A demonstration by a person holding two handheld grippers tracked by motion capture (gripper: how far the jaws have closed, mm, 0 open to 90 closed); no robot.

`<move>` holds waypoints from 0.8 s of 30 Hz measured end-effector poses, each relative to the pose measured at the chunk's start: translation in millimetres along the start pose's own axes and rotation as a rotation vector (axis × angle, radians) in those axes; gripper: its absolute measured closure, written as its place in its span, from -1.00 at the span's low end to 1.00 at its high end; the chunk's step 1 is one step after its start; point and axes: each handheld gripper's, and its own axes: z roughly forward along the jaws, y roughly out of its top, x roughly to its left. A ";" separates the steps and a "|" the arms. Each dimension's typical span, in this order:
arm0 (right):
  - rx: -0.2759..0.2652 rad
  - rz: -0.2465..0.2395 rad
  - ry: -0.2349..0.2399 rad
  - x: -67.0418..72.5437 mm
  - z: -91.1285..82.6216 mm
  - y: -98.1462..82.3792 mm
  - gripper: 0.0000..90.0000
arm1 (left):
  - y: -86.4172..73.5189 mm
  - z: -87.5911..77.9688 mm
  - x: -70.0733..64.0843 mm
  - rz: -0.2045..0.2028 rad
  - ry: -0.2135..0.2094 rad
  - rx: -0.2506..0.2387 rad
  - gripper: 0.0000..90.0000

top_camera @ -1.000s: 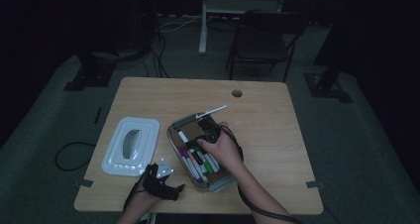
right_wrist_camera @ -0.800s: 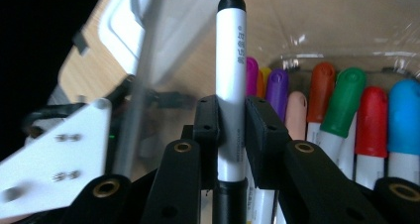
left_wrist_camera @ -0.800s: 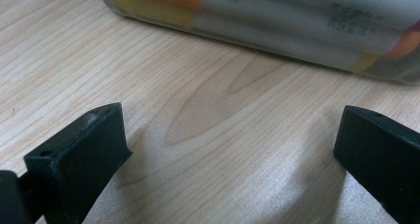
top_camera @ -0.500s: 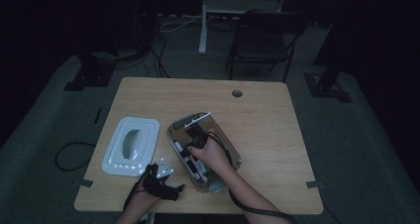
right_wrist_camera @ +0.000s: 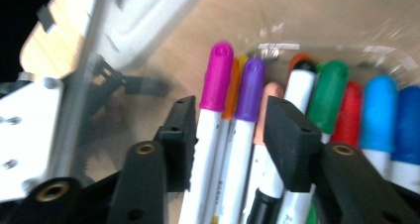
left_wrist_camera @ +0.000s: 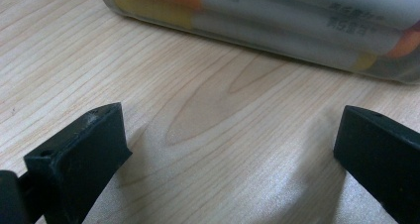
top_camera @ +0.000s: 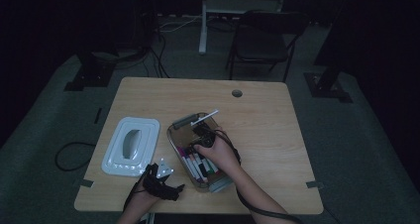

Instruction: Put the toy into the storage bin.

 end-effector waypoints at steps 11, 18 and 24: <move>-0.158 -0.081 0.005 -8.0 -51.5 -17.3 -0.11 | 0.0 -0.1 0.0 0.001 0.000 0.001 -0.99; -0.225 -0.080 -0.006 -20.0 -72.3 -28.4 -0.15 | -0.1 0.0 -0.1 0.000 0.001 -0.001 -0.99; -0.294 -0.089 -0.013 -32.1 -92.5 -36.5 -0.19 | -0.1 0.0 0.0 0.000 0.002 -0.001 -0.99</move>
